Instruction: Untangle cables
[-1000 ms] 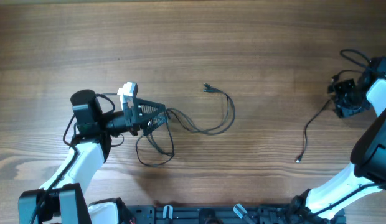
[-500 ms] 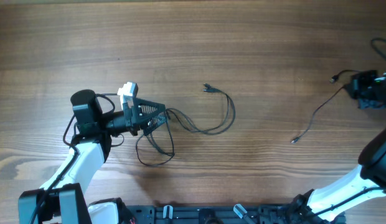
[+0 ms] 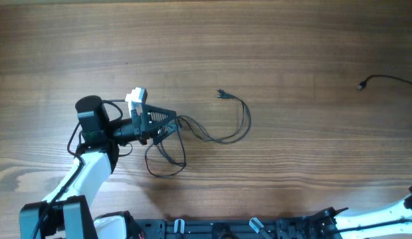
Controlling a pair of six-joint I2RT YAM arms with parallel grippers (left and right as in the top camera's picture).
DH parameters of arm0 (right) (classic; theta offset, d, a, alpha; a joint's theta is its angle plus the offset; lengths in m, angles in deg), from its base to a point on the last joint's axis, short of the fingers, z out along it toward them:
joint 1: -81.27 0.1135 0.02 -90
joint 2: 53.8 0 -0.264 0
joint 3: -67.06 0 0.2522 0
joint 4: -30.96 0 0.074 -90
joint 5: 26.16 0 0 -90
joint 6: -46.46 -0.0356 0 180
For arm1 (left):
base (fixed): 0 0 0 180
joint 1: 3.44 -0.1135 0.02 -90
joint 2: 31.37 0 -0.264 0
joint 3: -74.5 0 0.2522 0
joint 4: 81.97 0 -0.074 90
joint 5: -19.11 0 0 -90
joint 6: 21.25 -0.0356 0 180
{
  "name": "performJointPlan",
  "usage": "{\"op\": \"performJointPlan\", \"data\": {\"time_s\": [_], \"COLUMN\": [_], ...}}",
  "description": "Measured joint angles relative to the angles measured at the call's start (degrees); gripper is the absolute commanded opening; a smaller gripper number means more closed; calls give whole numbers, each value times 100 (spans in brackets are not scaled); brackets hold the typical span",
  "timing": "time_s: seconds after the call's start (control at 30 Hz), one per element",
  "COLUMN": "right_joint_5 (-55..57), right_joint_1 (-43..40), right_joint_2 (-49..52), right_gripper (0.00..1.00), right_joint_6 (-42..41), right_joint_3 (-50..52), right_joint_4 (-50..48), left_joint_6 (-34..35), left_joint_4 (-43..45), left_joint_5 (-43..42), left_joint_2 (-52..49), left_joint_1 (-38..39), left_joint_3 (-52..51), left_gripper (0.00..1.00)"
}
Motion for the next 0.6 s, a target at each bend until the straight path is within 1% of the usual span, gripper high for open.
{"op": "performJointPlan", "data": {"time_s": [0.1,0.2,0.23,0.27,0.3,0.4,0.5,0.53,0.6], "right_joint_5": [-160,-109,122,459,774,1838,2778,3222,3740], "right_joint_1": [348,918,1113,1519,1740,2656,3482,3862,4319], "right_joint_2": [-4,-4,-4,-4,-9,-7,0,22,162], "right_gripper": [100,100,100,100,100,100,100,100,100], "right_joint_6": [-76,398,667,876,1025,1493,1777,1998,2378], "right_joint_3": [0,-7,-7,4,7,96,116,120,125], "right_joint_4": [597,1552,1893,2341,2500,2566,2568,2518,2312], "left_joint_6": [0,0,0,0,0,0,0,0,0], "left_joint_4": [0,0,0,-2,0,2,0,2,2], "left_joint_5": [-2,-2,-2,0,26,98,133,133,131], "left_joint_2": [0,0,0,0,0,0,0,0,0], "left_joint_1": [0,0,0,0,0,0,0,0,0], "left_joint_3": [0,-2,-2,-2,-2,-2,-2,-2,-2], "left_gripper": [100,100,100,100,100,100,100,100,100]}}
